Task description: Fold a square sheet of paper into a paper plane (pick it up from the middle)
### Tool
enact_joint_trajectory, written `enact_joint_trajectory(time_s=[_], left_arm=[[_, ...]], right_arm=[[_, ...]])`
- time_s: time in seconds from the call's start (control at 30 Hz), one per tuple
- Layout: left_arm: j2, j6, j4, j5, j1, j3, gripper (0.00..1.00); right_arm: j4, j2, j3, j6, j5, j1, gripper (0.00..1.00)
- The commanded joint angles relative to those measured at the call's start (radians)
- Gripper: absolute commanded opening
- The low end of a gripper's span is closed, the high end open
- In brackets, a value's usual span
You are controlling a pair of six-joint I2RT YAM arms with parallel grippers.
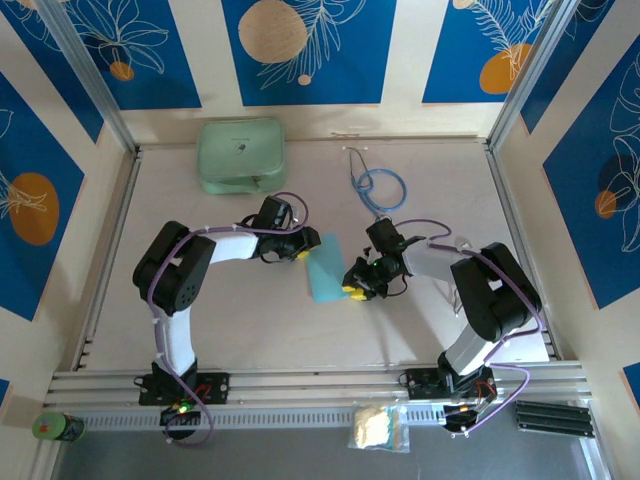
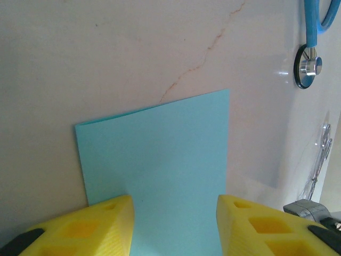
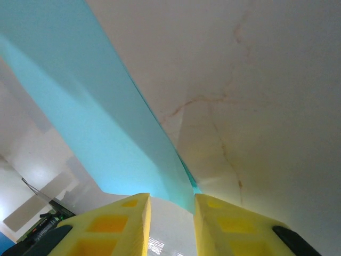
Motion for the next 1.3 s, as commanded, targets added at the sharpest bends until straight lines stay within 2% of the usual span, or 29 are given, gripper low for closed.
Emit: enact_joint_trajectory(time_s=[0.0, 0.9, 1.27], left_arm=[[0.034, 0.002, -0.032, -0.012, -0.004, 0.002, 0.46], [0.022, -0.002, -0.025, -0.004, -0.005, 0.005, 0.45], [-0.083, 0.02, -0.001, 0.019, -0.004, 0.008, 0.48]], right_arm=[[0.011, -0.004, 0.012, -0.014, -0.019, 0.003, 0.28], [0.083, 0.019, 0.004, -0.003, -0.028, -0.003, 0.17], [0.041, -0.03, -0.011, -0.006, -0.029, -0.014, 0.03]])
